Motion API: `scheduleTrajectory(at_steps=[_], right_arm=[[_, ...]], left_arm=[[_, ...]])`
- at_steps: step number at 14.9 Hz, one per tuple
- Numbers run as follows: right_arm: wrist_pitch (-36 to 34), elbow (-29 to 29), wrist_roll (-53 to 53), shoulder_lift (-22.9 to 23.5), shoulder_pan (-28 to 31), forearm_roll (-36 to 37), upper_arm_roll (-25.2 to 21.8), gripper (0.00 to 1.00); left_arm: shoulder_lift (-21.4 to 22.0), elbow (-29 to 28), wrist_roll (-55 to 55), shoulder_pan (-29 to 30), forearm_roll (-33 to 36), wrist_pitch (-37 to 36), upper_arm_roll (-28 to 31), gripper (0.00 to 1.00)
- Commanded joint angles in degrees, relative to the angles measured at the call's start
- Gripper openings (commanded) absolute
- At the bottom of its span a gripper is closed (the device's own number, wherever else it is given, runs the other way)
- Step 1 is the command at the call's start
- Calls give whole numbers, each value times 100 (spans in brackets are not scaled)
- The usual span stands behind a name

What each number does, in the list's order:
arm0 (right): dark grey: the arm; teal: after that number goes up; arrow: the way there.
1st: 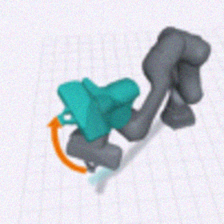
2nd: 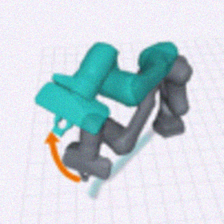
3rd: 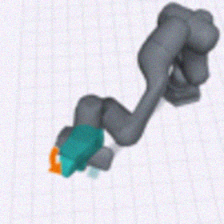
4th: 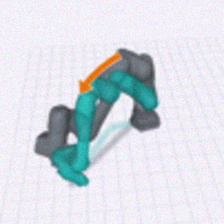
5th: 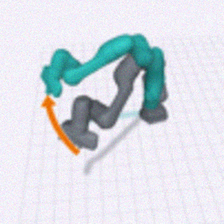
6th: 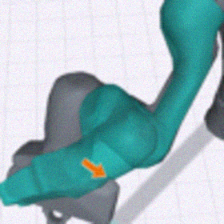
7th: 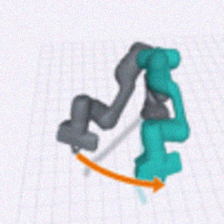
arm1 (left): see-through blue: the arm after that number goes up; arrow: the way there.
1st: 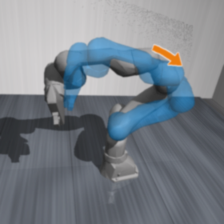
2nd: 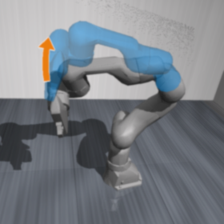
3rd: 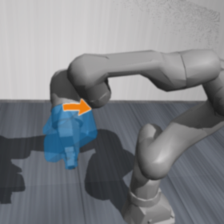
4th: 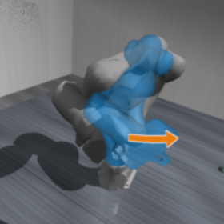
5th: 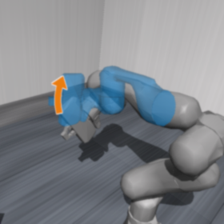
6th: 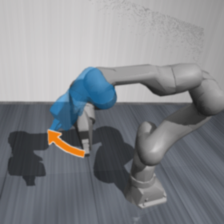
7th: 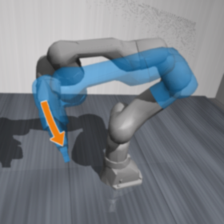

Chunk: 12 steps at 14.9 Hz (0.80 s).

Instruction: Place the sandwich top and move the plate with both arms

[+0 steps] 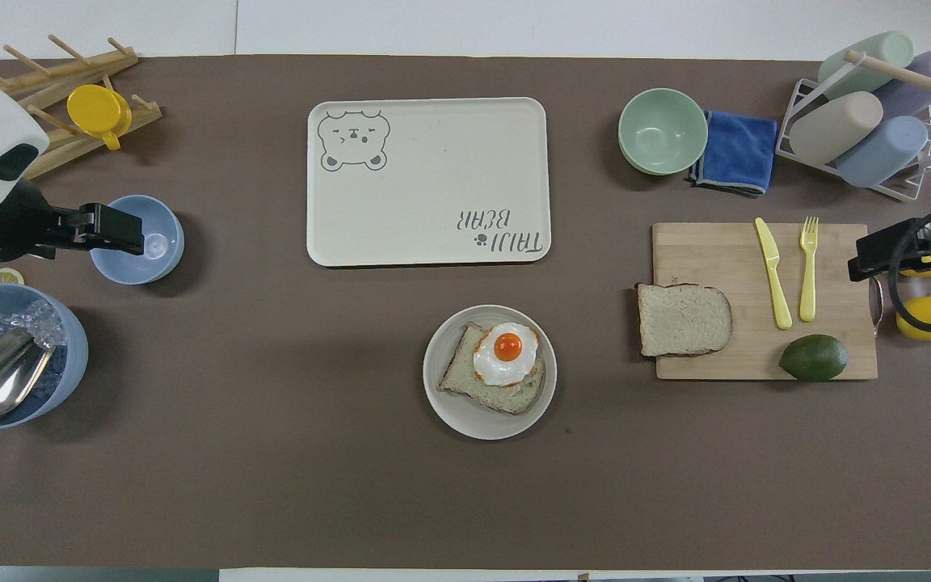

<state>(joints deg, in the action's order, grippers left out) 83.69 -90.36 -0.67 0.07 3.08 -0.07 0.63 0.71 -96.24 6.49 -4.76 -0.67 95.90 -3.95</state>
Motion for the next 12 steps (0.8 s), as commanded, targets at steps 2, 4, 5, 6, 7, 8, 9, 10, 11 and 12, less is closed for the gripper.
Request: scheduleTrajectory(at_steps=[2, 4, 5, 6, 7, 8, 9, 10, 11, 12], right_arm=[[112, -103, -170, -6, -281, 462, 60, 100], [557, -637, -493, -243, -526, 568, 77, 100], [856, -997, -844, -383, -824, 856, 69, 100], [1094, -1375, -1317, -428, -1044, 1468, 86, 100], [1131, -1579, -1635, -342, -1247, 1761, 104, 100], [1140, -1685, -2004, -141, -1492, 1834, 104, 100], [1132, -1730, -2382, 27, -1634, 1878, 104, 100], [1167, -1791, -2777, 202, -1844, 1896, 104, 100], [1219, -1861, -3103, 335, -2099, 1896, 104, 100], [1324, -1897, -3428, 449, -2258, 1896, 104, 100]], left_arm=[[122, -132, -16, 72, 41, 26, -35, 100], [122, -132, -16, 72, 41, 26, -35, 100], [122, -132, -16, 72, 41, 26, -35, 100], [122, -132, -16, 72, 41, 26, -35, 100], [122, -132, -16, 72, 41, 26, -35, 100], [122, -132, -16, 72, 41, 26, -35, 100], [122, -132, -16, 72, 41, 26, -35, 100], [122, -132, -16, 72, 41, 26, -35, 100], [122, -132, -16, 72, 41, 26, -35, 100], [122, -132, -16, 63, 49, 26, -35, 100]])
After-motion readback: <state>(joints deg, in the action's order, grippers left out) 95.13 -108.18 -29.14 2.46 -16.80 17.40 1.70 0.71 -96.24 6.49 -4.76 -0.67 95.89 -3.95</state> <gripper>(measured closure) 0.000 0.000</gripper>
